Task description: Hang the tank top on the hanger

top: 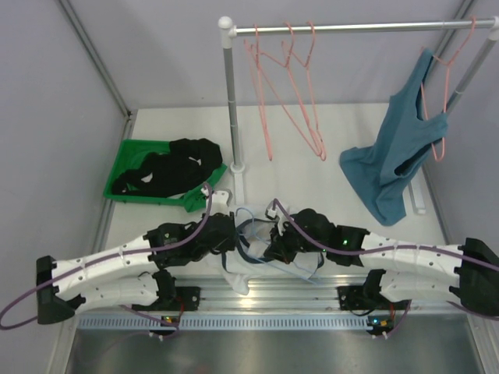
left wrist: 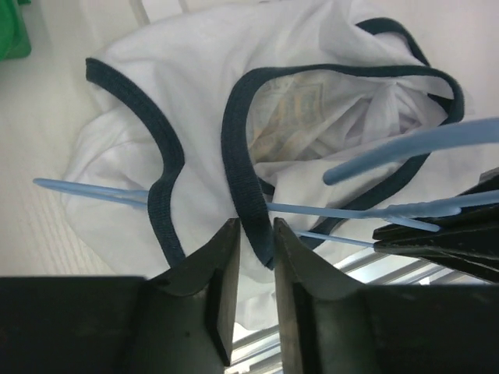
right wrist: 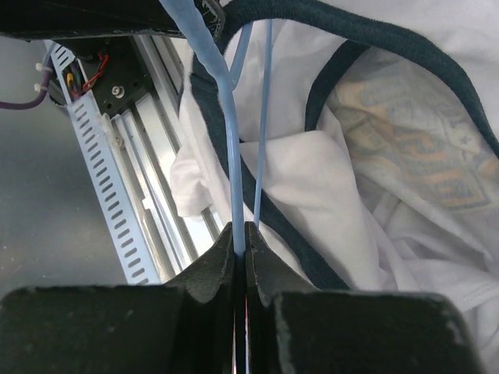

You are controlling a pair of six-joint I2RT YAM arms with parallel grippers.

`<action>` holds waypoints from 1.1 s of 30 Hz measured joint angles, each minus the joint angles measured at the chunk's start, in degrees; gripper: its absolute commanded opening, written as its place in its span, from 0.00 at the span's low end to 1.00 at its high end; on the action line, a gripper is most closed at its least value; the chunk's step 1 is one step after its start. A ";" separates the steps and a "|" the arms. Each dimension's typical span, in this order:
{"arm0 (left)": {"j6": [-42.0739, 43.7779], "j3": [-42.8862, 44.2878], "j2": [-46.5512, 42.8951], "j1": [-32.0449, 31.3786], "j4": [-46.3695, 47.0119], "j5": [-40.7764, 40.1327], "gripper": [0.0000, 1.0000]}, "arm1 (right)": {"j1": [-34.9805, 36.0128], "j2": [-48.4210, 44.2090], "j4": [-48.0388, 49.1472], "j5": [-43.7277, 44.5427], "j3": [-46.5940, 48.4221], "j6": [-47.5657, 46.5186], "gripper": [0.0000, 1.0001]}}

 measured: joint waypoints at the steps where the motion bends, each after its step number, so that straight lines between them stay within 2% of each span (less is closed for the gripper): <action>1: 0.13 -0.76 -1.11 0.00 1.22 -0.13 0.35 | 0.00 0.33 0.39 0.04 -0.04 0.00 0.00; 7: 4.42 -7.48 -9.62 -0.04 11.30 1.40 0.48 | 0.00 2.40 2.08 0.04 -0.04 0.00 0.00; 12: 8.81 -11.76 -12.83 -0.20 18.97 3.50 0.53 | 0.00 3.78 2.80 0.04 -0.04 0.07 0.00; 18: 12.13 -12.68 -10.73 -0.79 26.18 3.76 0.55 | 0.00 4.76 3.04 0.04 -0.04 0.11 0.00; 27: 14.60 -12.85 -3.54 -3.26 32.57 -1.73 0.52 | 0.00 5.42 3.39 0.07 0.13 0.11 0.00; 29: 14.71 -12.96 -2.38 -4.00 33.11 -2.99 0.43 | 0.00 5.42 3.39 0.09 0.15 0.11 0.00; 31: 14.75 -13.18 -1.77 -4.57 33.70 -4.26 0.23 | 0.00 5.42 3.37 0.11 0.17 0.11 0.00; 33: 14.88 -13.44 -1.62 -4.96 34.18 -5.40 0.13 | 0.00 5.51 3.37 0.33 0.33 0.13 0.00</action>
